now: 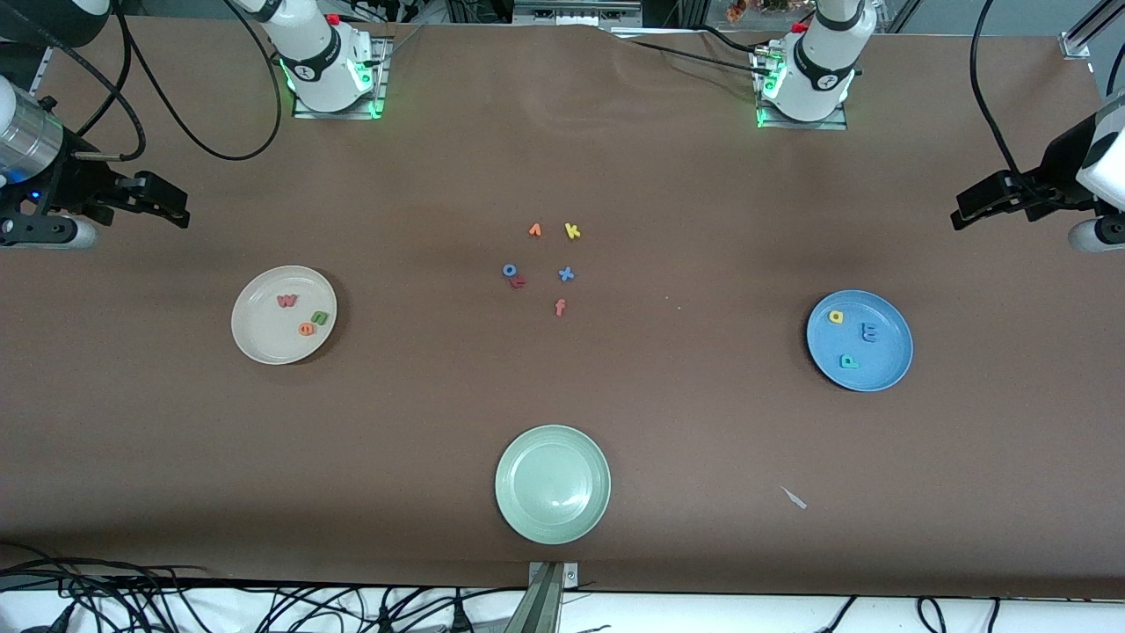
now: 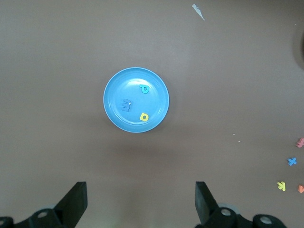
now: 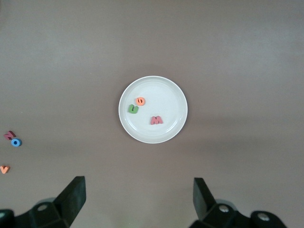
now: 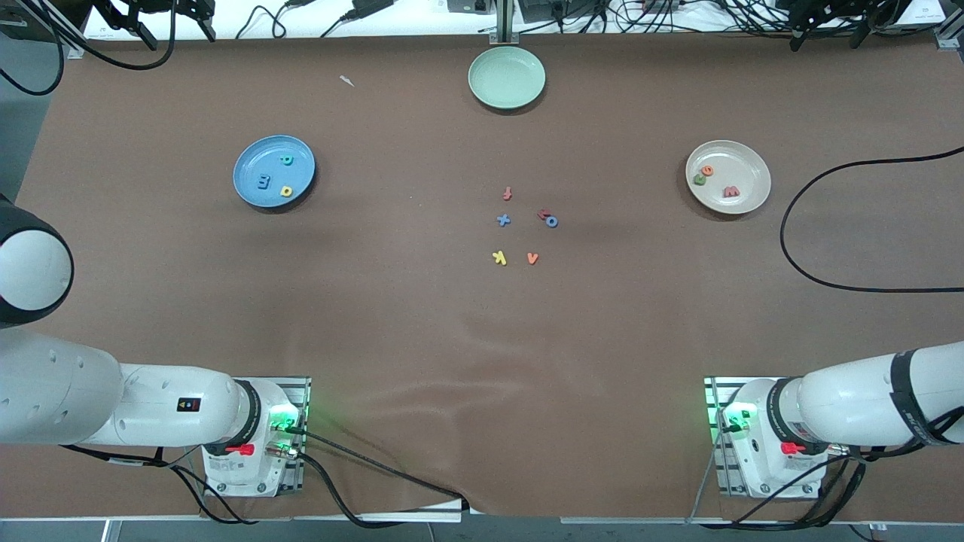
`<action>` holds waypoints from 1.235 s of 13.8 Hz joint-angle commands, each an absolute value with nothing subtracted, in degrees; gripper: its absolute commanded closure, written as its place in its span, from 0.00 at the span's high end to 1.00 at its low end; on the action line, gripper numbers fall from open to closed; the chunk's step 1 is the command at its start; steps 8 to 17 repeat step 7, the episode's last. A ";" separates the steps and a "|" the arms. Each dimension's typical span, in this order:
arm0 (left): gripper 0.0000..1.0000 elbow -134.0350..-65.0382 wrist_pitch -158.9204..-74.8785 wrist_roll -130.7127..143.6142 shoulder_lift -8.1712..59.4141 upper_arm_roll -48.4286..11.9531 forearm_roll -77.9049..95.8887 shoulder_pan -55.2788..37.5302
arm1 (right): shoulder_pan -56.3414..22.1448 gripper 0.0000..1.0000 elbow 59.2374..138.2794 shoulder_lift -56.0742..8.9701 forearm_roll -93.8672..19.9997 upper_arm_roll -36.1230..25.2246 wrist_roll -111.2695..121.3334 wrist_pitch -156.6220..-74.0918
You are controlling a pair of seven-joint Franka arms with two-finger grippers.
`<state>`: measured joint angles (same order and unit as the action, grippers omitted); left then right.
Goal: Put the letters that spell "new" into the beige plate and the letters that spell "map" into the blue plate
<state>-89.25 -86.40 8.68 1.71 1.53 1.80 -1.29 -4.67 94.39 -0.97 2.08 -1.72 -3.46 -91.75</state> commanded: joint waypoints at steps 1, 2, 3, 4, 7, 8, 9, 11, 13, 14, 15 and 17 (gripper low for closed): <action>1.00 -88.24 -85.17 8.35 2.20 1.32 0.26 -1.05 | -4.57 1.00 93.16 -1.41 1.05 -1.67 -2.72 -91.23; 1.00 -88.24 -85.17 8.35 2.11 1.32 0.26 -1.05 | -4.57 1.00 93.16 -1.41 1.05 -1.67 -2.72 -91.14; 1.00 -88.24 -85.17 8.35 2.11 1.23 0.26 -1.05 | -4.57 1.00 93.16 -1.41 1.05 -1.67 -2.72 -91.14; 1.00 -88.24 -84.82 8.35 2.11 1.23 0.26 -1.05 | -4.57 1.00 93.16 -1.41 1.05 -1.67 -2.72 -91.14; 1.00 -88.15 -84.64 8.44 2.11 1.23 0.26 -1.05 | -4.57 1.00 93.16 -1.41 0.97 -1.67 -2.72 -91.06; 1.00 -88.15 -84.64 8.44 2.11 1.23 0.26 -1.05 | -4.57 1.00 93.16 -1.41 0.97 -1.67 -2.72 -91.06; 1.00 -88.15 -84.64 8.44 2.11 1.23 0.26 -1.05 | -4.57 1.00 93.16 -1.41 0.97 -1.67 -2.72 -91.06; 1.00 -88.15 -84.64 8.44 2.11 1.23 0.26 -1.05 | -4.57 1.00 93.16 -1.41 0.97 -1.67 -2.72 -91.06; 1.00 -88.15 -84.64 8.44 2.11 1.23 0.26 -1.05 | -4.57 1.00 93.16 -1.41 0.97 -1.67 -2.72 -91.06; 1.00 -88.15 -84.64 8.44 2.11 1.23 0.26 -1.05 | -4.57 1.00 93.16 -1.41 0.97 -1.67 -2.72 -91.06; 1.00 -88.15 -84.64 8.44 2.11 1.23 0.26 -1.05 | -4.57 1.00 93.16 -1.41 0.97 -1.67 -2.72 -91.06; 1.00 -88.15 -84.64 8.44 2.11 1.23 0.26 -1.05 | -4.57 1.00 93.16 -1.41 0.97 -1.67 -2.72 -91.06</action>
